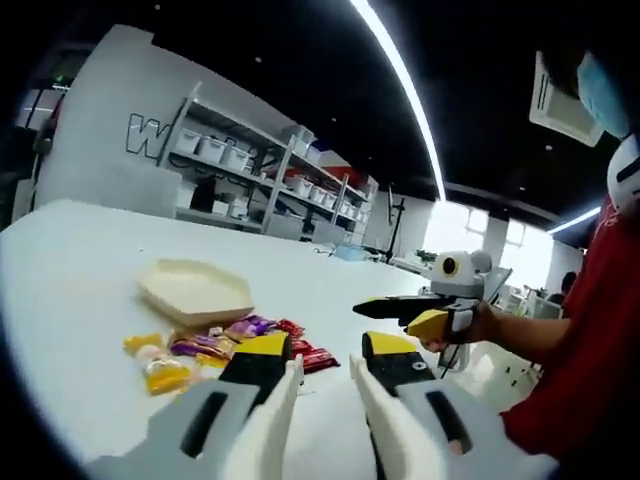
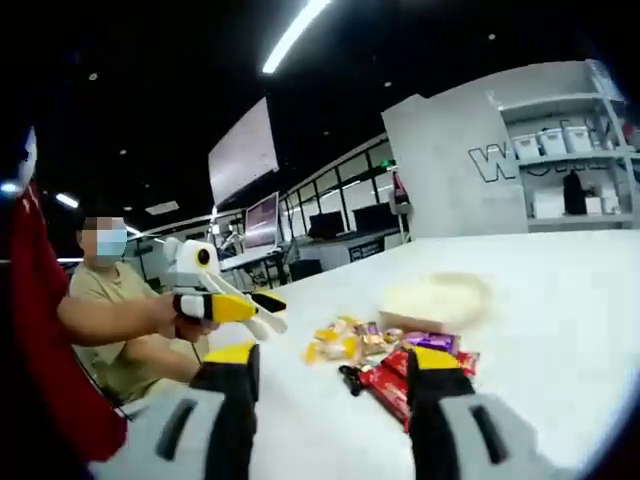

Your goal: Place the target food into the container with the food tongs after gripping and lifting it, then release it inside without dropping or visibly crushing the food.

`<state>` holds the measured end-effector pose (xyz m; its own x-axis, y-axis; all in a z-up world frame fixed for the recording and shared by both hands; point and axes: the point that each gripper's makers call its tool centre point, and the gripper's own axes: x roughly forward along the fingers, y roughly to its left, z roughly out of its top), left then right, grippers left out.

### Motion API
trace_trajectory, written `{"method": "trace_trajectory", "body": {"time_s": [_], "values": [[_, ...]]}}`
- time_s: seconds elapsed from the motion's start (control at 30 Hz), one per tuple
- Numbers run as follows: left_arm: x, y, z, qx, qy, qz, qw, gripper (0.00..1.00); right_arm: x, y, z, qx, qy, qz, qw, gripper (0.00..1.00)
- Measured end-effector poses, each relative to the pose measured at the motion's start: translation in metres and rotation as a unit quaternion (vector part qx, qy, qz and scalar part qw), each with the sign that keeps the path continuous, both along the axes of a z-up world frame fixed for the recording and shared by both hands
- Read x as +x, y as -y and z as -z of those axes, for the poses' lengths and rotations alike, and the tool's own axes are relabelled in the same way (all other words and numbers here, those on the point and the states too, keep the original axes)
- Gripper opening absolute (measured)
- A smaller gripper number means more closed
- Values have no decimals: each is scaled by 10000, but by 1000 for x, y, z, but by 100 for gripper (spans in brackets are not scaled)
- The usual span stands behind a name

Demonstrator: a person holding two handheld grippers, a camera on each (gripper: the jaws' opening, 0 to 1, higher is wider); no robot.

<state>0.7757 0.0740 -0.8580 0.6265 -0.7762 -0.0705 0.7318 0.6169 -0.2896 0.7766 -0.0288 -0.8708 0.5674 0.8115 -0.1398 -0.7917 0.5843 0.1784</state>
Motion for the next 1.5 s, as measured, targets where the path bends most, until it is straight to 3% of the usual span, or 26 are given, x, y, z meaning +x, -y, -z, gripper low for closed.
{"method": "trace_trajectory", "body": {"time_s": [0.2,0.33,0.43,0.63,0.77,1.13,1.27,1.4,1.5], "values": [[8,-10,11,179,-63,-287,9994,27,0,-1,10,-305,38,56,9995,73],[15,-18,14,163,-51,-526,9985,26,-2,0,14,-656,409,-49,9970,64],[21,-23,15,221,-9,-630,9978,26,-1,2,20,-759,324,-31,9966,60],[37,-36,20,452,108,-978,9941,27,2,8,29,-1043,369,210,9936,76],[47,-42,26,605,119,-1118,9918,27,3,12,39,-1311,146,482,9901,96],[62,-38,38,886,89,-1021,9908,27,-3,20,28,-1255,104,737,9893,99],[66,-37,41,1005,101,-903,9908,27,-5,27,27,-1079,9,771,9912,99],[69,-37,38,822,48,-851,9930,27,-3,36,27,-1034,35,857,9909,99],[70,-35,44,981,-2,-785,9921,27,-2,42,31,-1030,-41,932,9903,99]]}}
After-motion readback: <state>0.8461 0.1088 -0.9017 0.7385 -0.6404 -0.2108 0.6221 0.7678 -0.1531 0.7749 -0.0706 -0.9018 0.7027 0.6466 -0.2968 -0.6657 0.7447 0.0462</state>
